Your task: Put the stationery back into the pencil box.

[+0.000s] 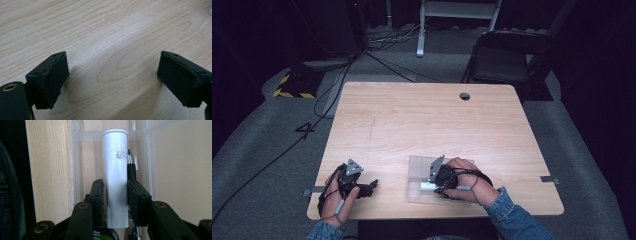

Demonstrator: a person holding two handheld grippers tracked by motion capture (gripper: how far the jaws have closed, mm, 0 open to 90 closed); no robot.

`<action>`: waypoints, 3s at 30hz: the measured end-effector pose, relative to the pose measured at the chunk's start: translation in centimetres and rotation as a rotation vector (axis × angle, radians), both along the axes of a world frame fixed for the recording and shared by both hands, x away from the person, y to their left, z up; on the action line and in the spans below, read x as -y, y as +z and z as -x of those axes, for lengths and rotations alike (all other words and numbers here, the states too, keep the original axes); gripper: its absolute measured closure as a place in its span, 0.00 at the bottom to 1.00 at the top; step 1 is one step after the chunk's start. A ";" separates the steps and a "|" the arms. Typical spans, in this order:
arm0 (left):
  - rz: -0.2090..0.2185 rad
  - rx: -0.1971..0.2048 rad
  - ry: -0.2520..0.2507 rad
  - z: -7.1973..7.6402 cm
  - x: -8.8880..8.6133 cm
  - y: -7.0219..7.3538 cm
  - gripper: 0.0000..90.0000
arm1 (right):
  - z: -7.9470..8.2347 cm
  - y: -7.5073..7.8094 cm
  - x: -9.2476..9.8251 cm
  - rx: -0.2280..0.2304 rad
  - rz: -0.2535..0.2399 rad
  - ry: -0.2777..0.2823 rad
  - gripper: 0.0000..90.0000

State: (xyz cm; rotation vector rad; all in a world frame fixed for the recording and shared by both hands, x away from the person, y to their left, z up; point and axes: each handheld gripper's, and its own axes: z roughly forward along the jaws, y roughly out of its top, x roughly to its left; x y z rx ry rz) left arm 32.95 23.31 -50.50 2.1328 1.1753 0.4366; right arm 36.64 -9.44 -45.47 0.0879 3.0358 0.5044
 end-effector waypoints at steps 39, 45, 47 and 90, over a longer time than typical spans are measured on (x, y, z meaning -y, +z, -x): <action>-0.013 -0.026 -0.017 -0.9 0.0 -0.1 0.00 | -1.9 7.4 11.0 0.169 -0.392 -0.422 0.47; -0.012 -0.023 -0.012 -1.1 -0.1 -0.1 0.00 | -2.4 7.3 14.3 0.191 -0.421 -0.532 0.45; -0.014 -0.023 -0.013 -1.2 -0.1 -0.1 0.00 | -2.6 7.2 15.4 0.196 -0.425 -0.561 0.44; -0.016 -0.023 -0.025 -1.3 -0.7 -0.1 0.00 | -3.6 -2.7 24.1 0.159 -0.478 -0.808 0.39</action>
